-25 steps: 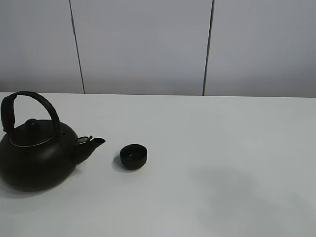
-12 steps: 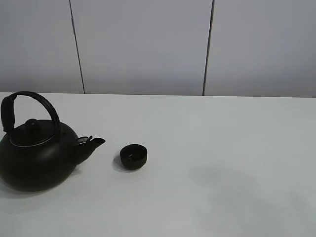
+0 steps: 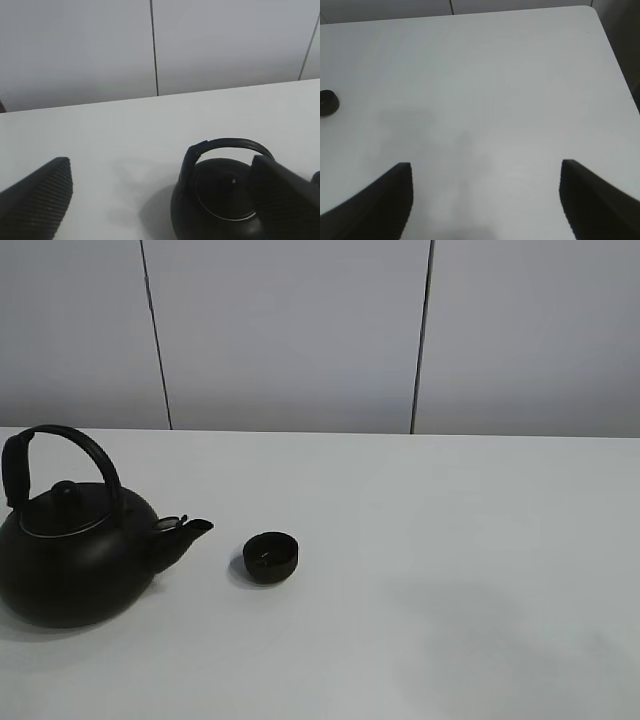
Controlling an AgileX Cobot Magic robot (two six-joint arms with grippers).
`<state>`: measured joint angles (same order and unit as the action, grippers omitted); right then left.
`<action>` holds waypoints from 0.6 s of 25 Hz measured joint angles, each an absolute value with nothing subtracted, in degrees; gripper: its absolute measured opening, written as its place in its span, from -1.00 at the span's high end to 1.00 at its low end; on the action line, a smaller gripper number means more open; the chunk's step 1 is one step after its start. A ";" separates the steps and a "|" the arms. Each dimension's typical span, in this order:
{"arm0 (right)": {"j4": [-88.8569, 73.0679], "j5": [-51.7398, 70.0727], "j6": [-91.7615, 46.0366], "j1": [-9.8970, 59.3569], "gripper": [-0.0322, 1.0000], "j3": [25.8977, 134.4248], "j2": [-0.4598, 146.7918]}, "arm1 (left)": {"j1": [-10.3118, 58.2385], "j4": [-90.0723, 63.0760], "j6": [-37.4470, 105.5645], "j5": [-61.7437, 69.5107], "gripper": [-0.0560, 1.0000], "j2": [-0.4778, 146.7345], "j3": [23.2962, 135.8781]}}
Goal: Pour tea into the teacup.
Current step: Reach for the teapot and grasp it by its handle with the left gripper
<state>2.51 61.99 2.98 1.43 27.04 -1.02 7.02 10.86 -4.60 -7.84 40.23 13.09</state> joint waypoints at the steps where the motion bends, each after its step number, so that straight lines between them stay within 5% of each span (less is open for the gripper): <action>1: 2.51 61.99 2.98 1.43 -0.14 27.04 -1.02 | 7.02 11.36 -4.80 -11.17 -0.41 41.69 11.75; 15: 2.51 61.99 2.98 1.43 -0.14 27.04 -1.02 | -4.23 25.19 -4.12 -53.70 -0.41 82.96 10.23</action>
<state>2.51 61.99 2.98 1.43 27.04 -1.02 -4.23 25.19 -4.12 -53.70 82.96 10.23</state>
